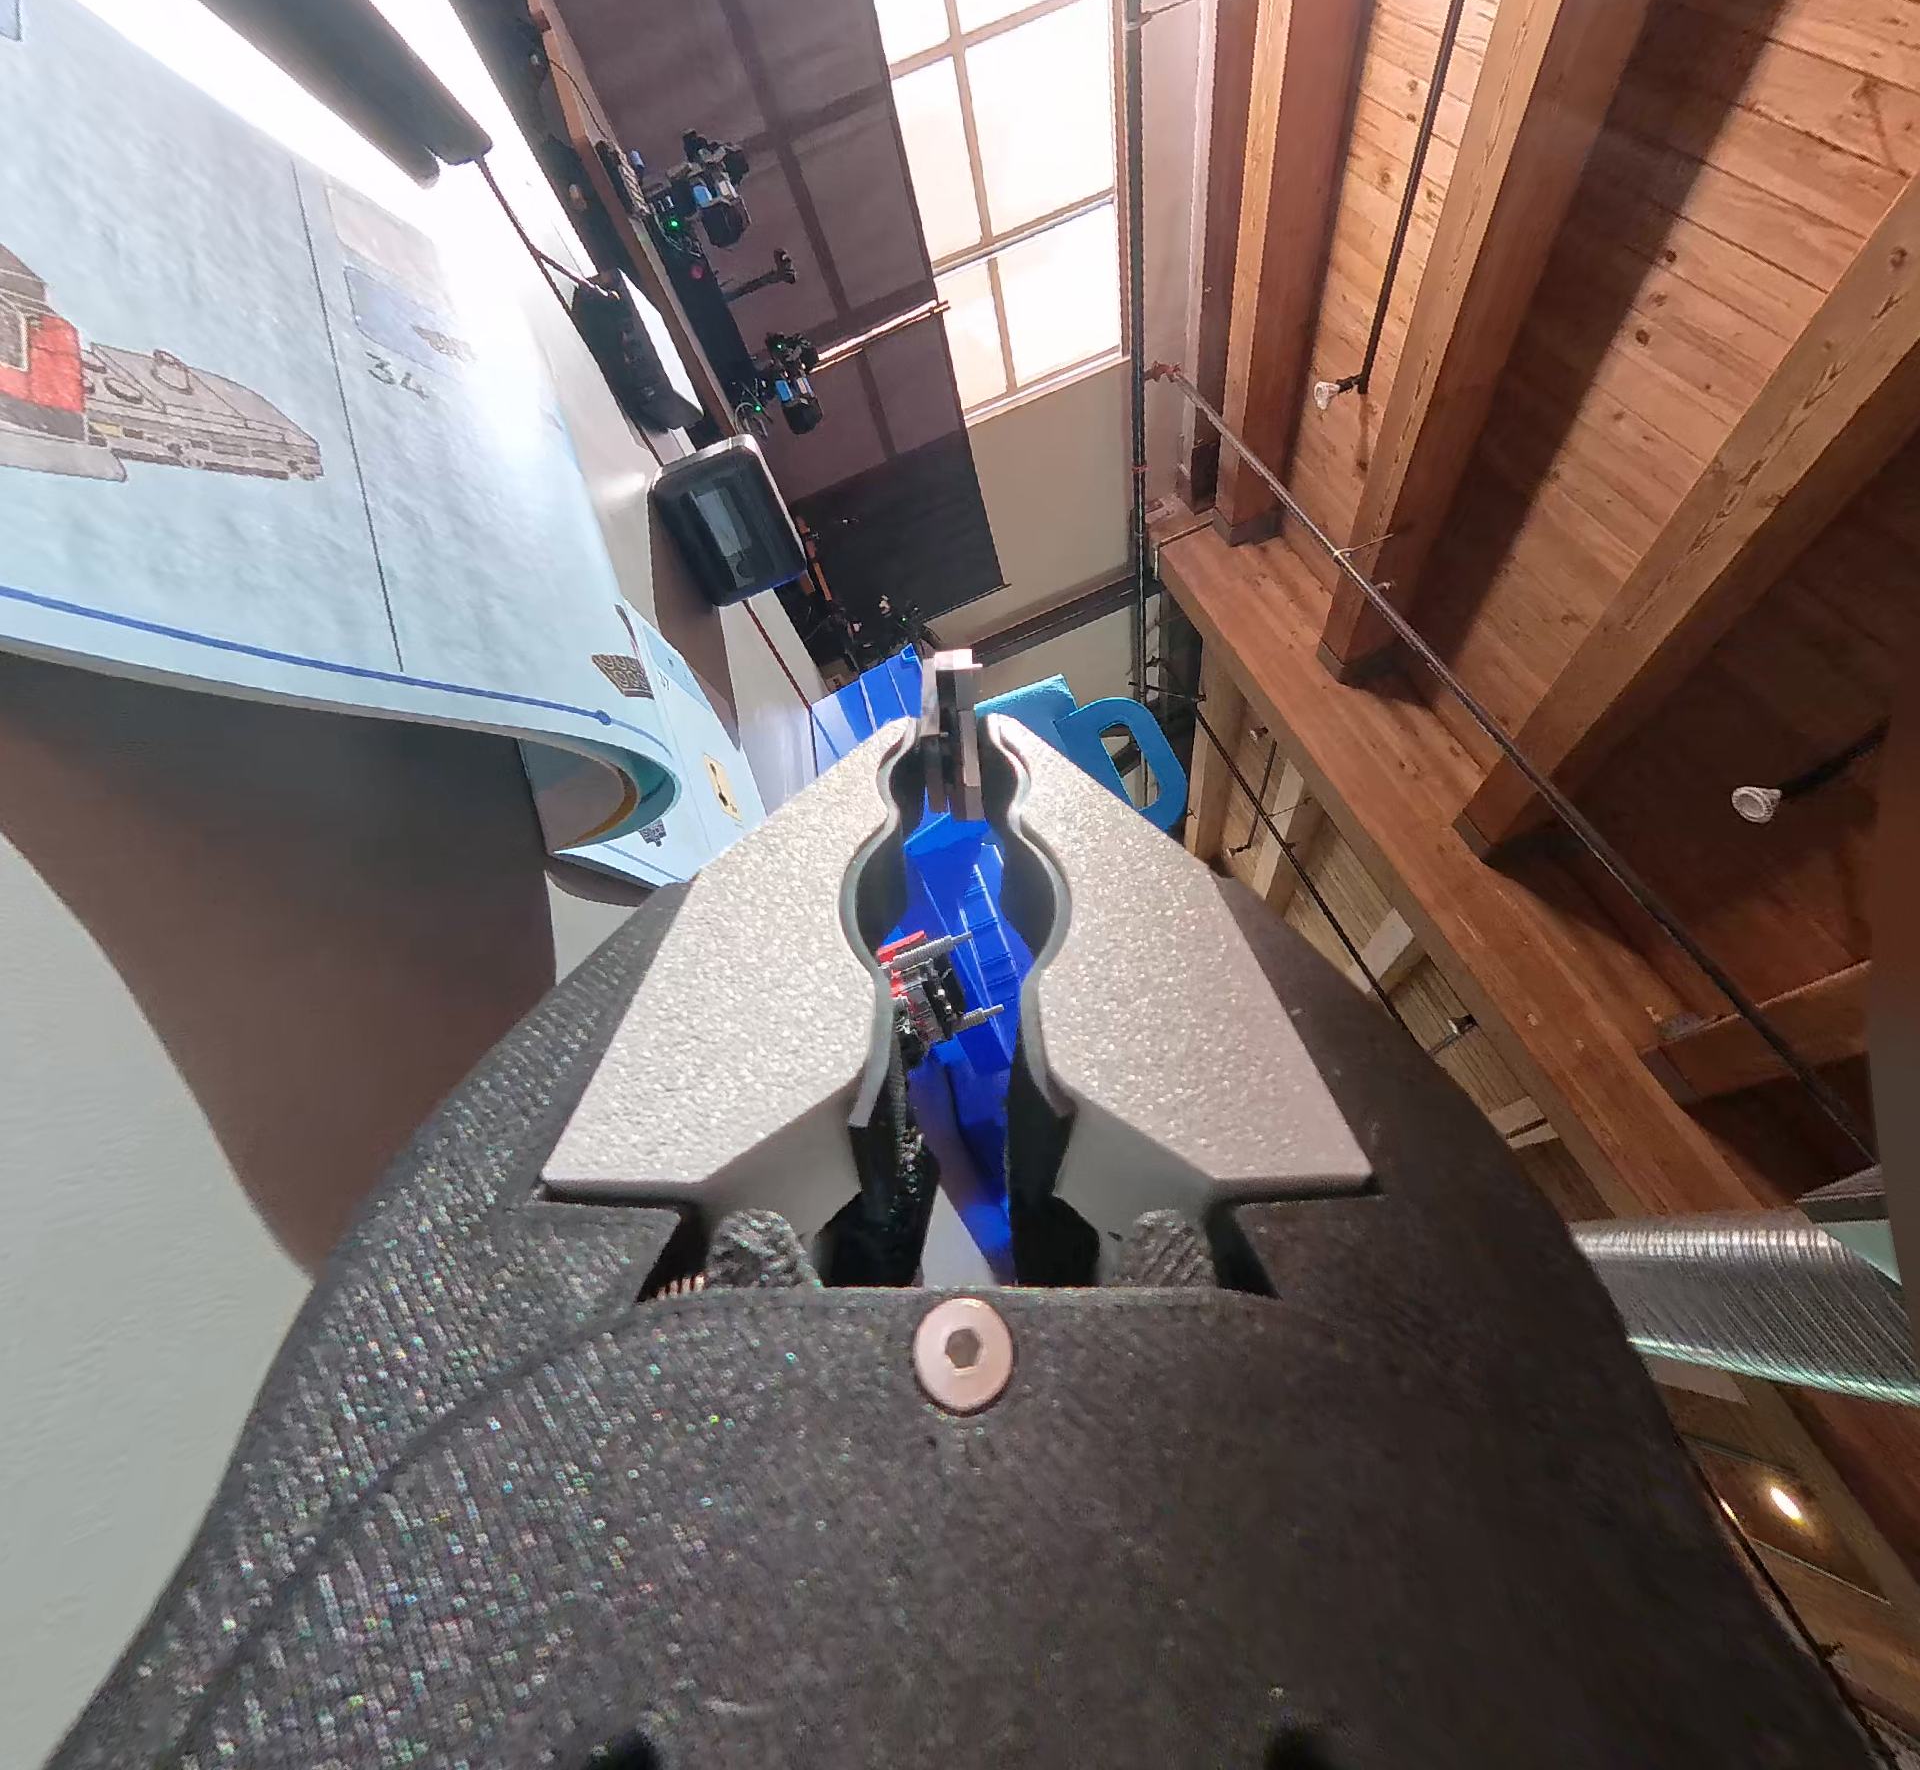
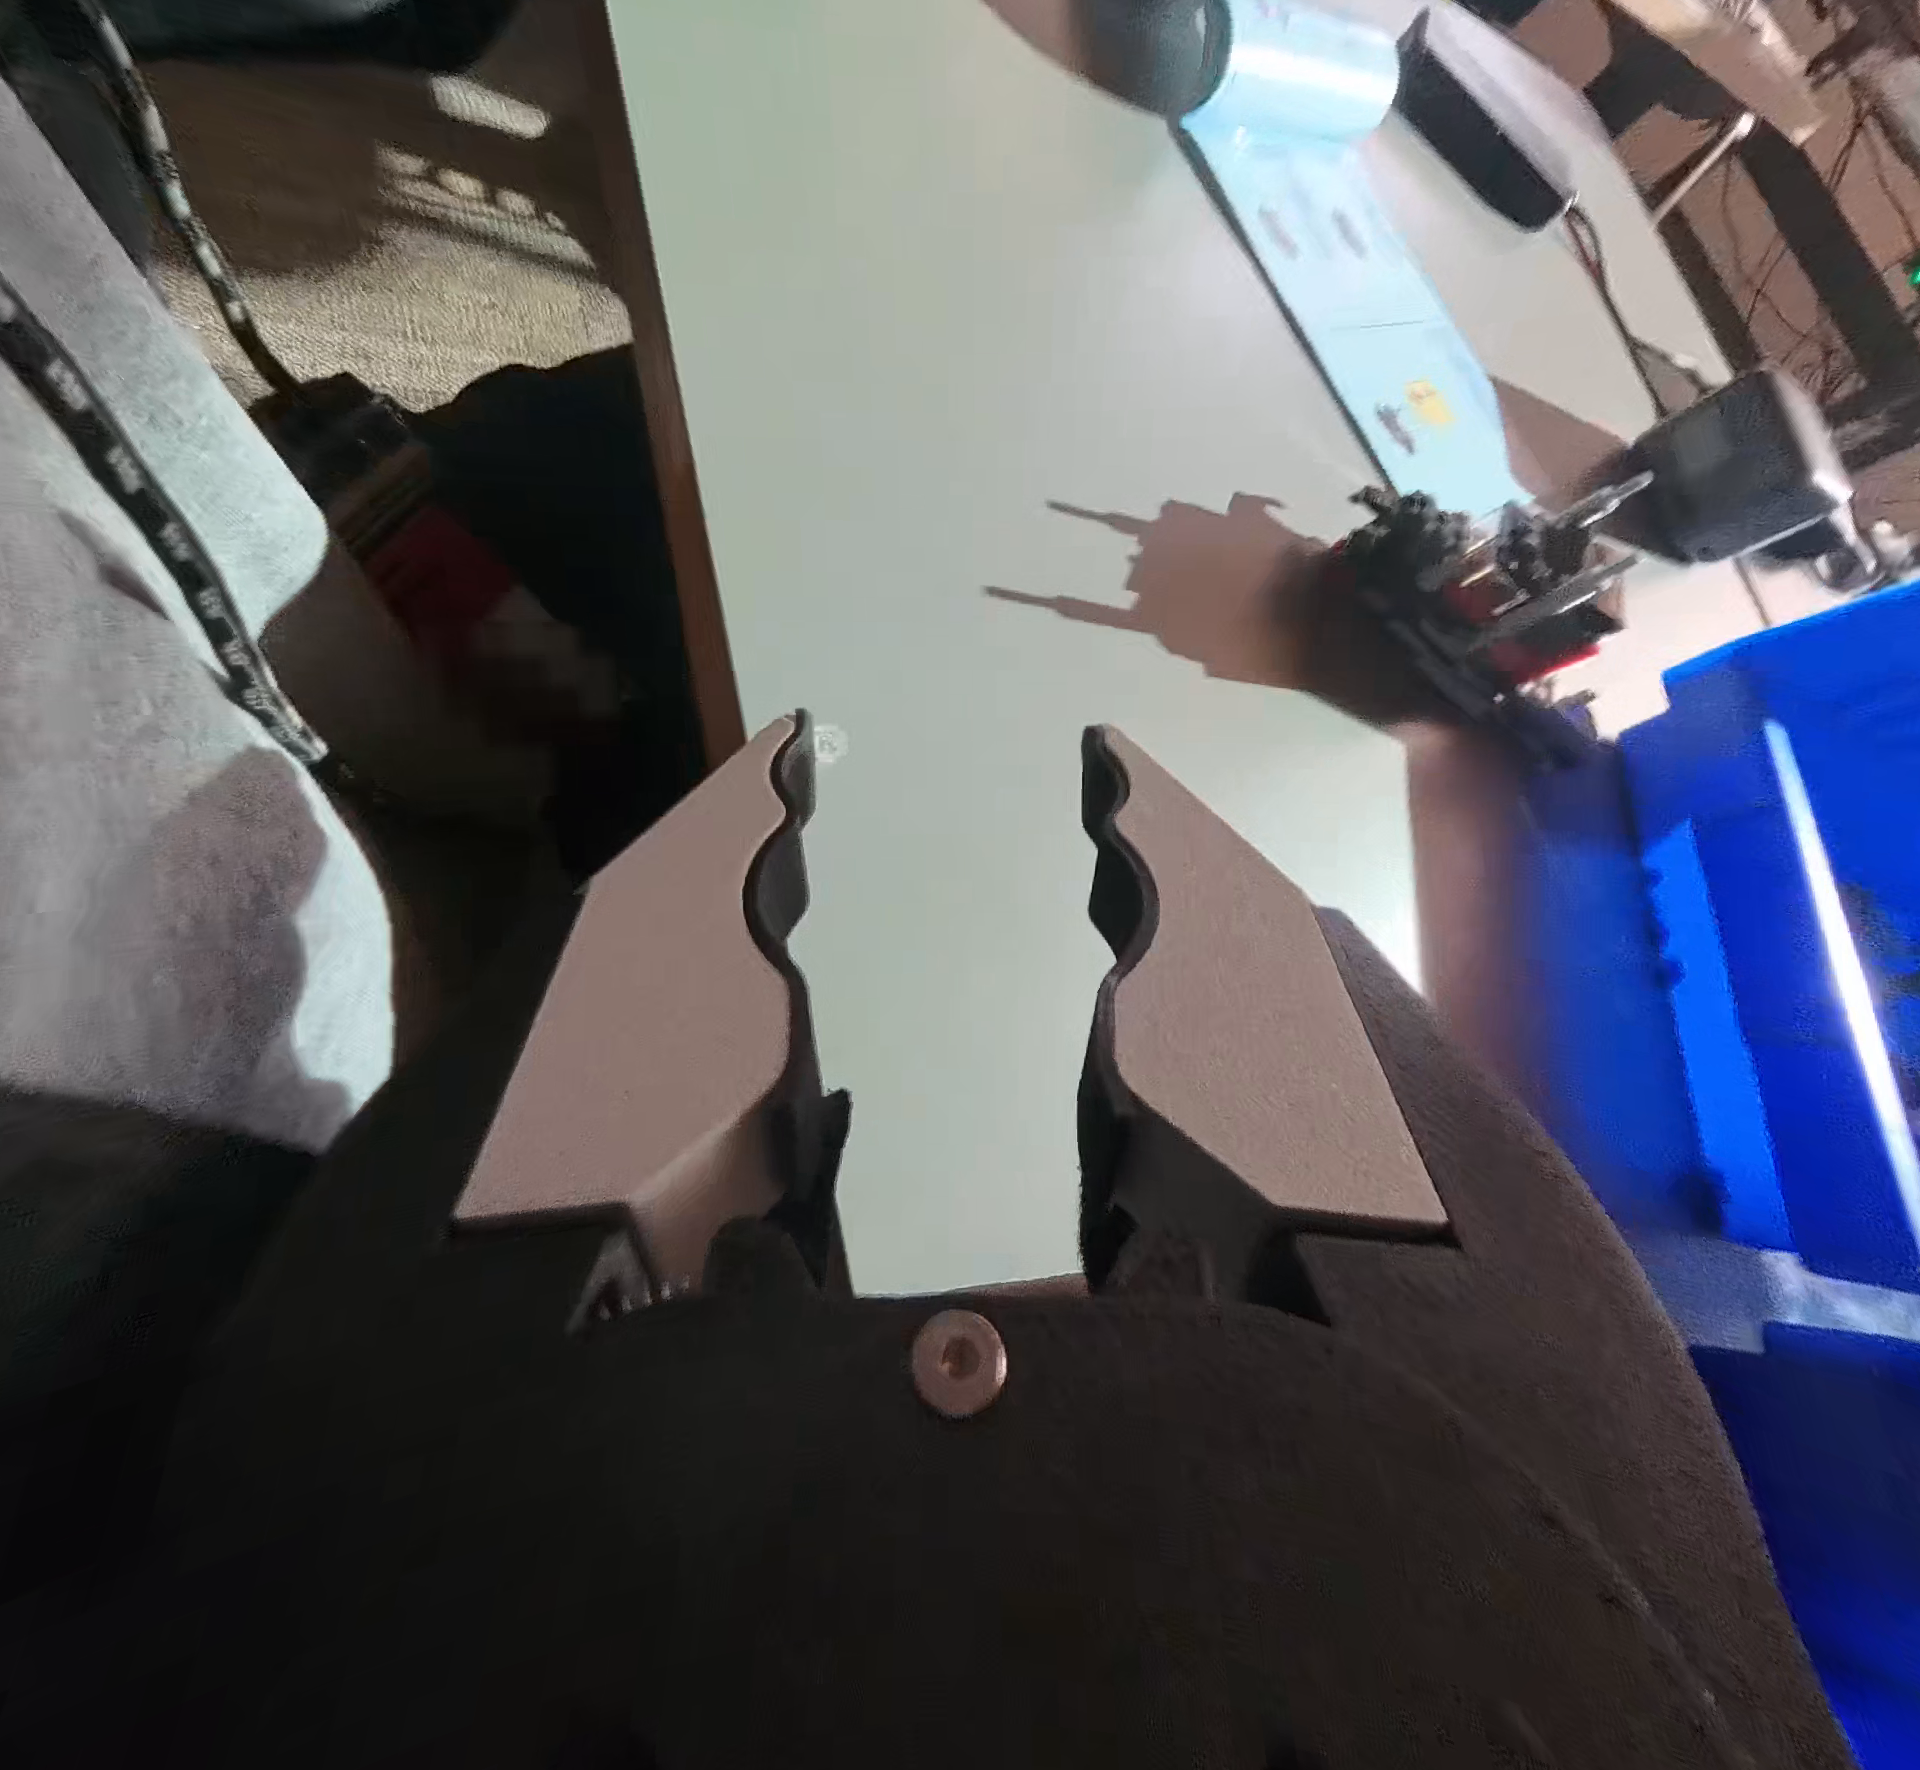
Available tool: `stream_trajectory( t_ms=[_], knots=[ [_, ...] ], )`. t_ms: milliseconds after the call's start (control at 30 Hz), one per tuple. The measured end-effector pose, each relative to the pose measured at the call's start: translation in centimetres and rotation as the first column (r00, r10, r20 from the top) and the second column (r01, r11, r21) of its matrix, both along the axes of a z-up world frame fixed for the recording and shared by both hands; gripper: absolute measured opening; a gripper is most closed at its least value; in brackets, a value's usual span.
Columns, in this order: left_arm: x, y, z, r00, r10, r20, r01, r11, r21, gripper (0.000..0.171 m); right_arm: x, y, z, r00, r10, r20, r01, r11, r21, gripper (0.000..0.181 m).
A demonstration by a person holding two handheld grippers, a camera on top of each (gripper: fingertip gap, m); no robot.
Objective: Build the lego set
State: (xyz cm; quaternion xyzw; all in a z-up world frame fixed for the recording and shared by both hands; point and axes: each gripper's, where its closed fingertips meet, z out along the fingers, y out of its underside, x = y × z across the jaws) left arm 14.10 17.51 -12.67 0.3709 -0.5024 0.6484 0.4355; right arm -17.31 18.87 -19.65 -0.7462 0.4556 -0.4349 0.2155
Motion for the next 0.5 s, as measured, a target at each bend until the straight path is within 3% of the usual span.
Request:
stream_trajectory(
  t_ms=[200, 300, 367, 500],
  knots=[
    [0.6, -0.2, -0.2, 0.999, -0.012, -0.046, 0.011, 1.0, -0.016, 0.009, 1.0, -1.9, -1.7, 0.993, -0.064, -0.098, 0.069, 0.997, 0.046, 0.049],
    [0.6, -0.2, -0.1, 0.998, -0.021, -0.052, 0.02, 1.0, -0.023, 0.009, 0.9, -6.9, -1.5, 0.959, -0.268, -0.087, 0.269, 0.963, -0.007, 0.042],
    [0.5, -0.3, 0.0, 0.998, -0.031, -0.051, 0.029, 0.999, -0.03, 0.009, 0.9, -7.6, -1.6, 0.951, -0.291, -0.108, 0.3, 0.95, 0.084, 0.047],
    [0.2, -0.4, 0.0, 0.998, -0.048, -0.041, 0.047, 0.998, -0.03, 0.009, 1.2, -8.0, -1.6, 0.95, -0.293, -0.105, 0.301, 0.951, 0.072, 0.047]
  ],
)
